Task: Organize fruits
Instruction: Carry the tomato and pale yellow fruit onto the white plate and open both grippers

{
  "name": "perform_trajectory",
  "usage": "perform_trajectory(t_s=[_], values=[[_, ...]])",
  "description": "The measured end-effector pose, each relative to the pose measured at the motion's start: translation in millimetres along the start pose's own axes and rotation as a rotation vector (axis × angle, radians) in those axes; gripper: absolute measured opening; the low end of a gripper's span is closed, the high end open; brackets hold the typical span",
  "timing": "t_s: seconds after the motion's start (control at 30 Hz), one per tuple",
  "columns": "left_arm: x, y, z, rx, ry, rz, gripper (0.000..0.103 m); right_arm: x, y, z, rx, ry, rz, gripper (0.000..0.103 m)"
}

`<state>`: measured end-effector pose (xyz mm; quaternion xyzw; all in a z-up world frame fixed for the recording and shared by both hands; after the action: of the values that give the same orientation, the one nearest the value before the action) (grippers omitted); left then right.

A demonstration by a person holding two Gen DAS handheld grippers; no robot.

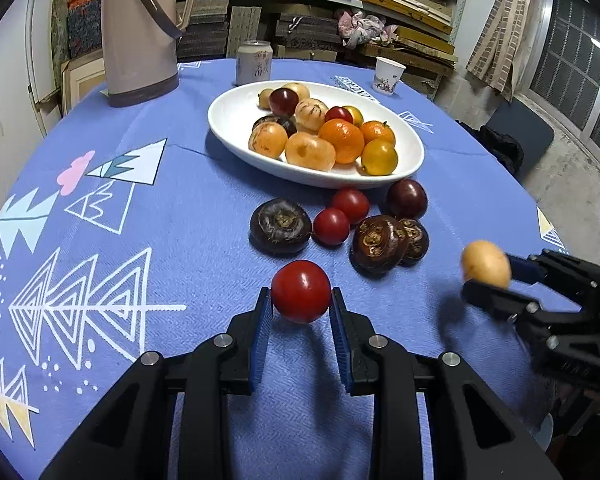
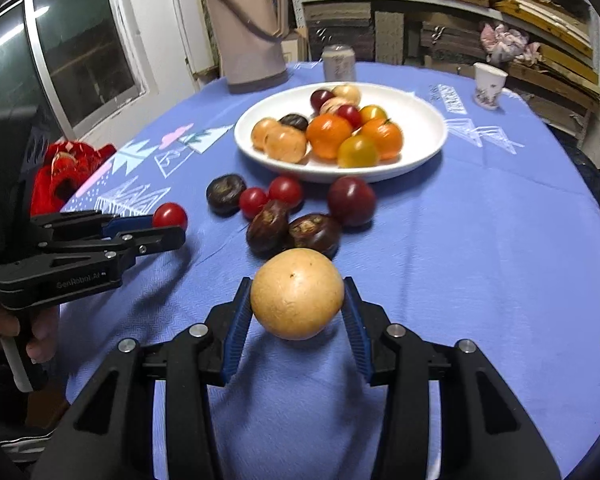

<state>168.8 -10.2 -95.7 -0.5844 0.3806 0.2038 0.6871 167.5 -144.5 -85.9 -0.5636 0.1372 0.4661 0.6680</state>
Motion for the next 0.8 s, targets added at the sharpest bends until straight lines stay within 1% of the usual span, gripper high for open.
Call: perform_trajectory(t_s=[0.2, 0.47, 0.63, 0.8], values=[[-10, -8, -3, 0.021, 0.001, -0.015, 0.029, -22, -13, -10, 0.02, 0.006, -0.054, 0.043], [-26, -34, -4, 0.073, -0.021, -0.059, 0.029, -40, -41, -10, 0.003, 0.011, -0.115, 0.043], [-31, -55, -3, 0.099, -0.031, -0.083, 0.029, -43, -64, -5, -0.015, 0.004, -0.141, 0.043], [-26, -73, -5, 0.122, -0.032, -0.088, 0.029, -36, -86, -4, -0.014, -0.009, -0.149, 0.043]])
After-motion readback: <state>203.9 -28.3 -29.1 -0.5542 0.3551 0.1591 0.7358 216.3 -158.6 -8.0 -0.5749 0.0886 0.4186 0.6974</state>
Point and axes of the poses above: each gripper's, at about its wrist camera, not at the fingertips, and x roughly the way its jaws point, z to its left, y to its underside, the point moved 9 cm from there along x, roughly the way its jaws point, and after that the axes turned 13 degrees about x, right-handed, at the moved point
